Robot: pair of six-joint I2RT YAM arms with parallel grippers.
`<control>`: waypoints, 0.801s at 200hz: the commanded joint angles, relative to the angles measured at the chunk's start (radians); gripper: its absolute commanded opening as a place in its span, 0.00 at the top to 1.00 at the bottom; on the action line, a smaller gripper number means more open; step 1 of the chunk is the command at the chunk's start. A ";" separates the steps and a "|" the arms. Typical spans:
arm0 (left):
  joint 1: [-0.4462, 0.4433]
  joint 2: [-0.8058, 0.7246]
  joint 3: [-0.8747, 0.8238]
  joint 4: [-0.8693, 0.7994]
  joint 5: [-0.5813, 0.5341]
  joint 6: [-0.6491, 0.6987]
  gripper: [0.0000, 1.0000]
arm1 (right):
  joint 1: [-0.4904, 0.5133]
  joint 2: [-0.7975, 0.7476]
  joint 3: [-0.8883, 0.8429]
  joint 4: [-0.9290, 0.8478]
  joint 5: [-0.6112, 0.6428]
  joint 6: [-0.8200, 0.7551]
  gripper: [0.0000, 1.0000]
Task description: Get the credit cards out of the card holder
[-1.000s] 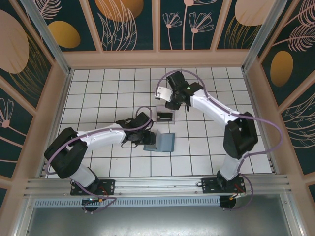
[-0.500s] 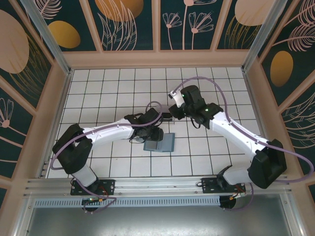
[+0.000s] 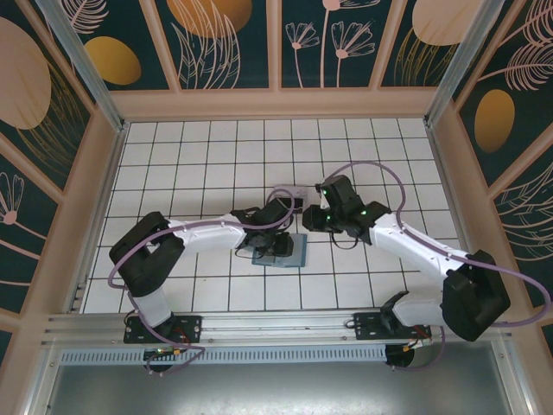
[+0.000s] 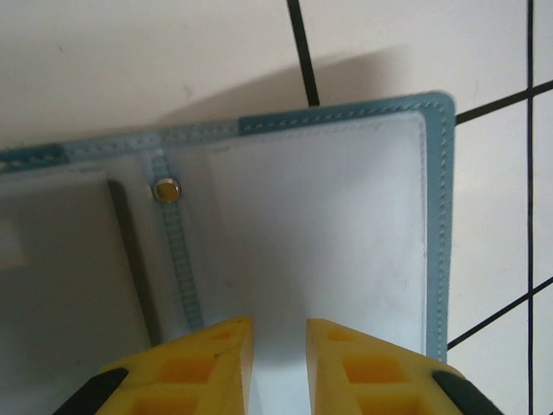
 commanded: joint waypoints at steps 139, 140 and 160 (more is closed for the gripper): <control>-0.004 -0.042 -0.109 0.136 0.024 -0.076 0.80 | -0.008 0.271 -0.194 0.332 -0.242 0.276 0.94; -0.004 -0.043 -0.110 0.135 0.022 -0.076 0.80 | -0.008 0.273 -0.194 0.332 -0.241 0.274 0.94; -0.004 -0.085 -0.100 0.102 -0.014 -0.071 0.79 | -0.010 0.299 -0.205 0.323 -0.223 0.264 0.95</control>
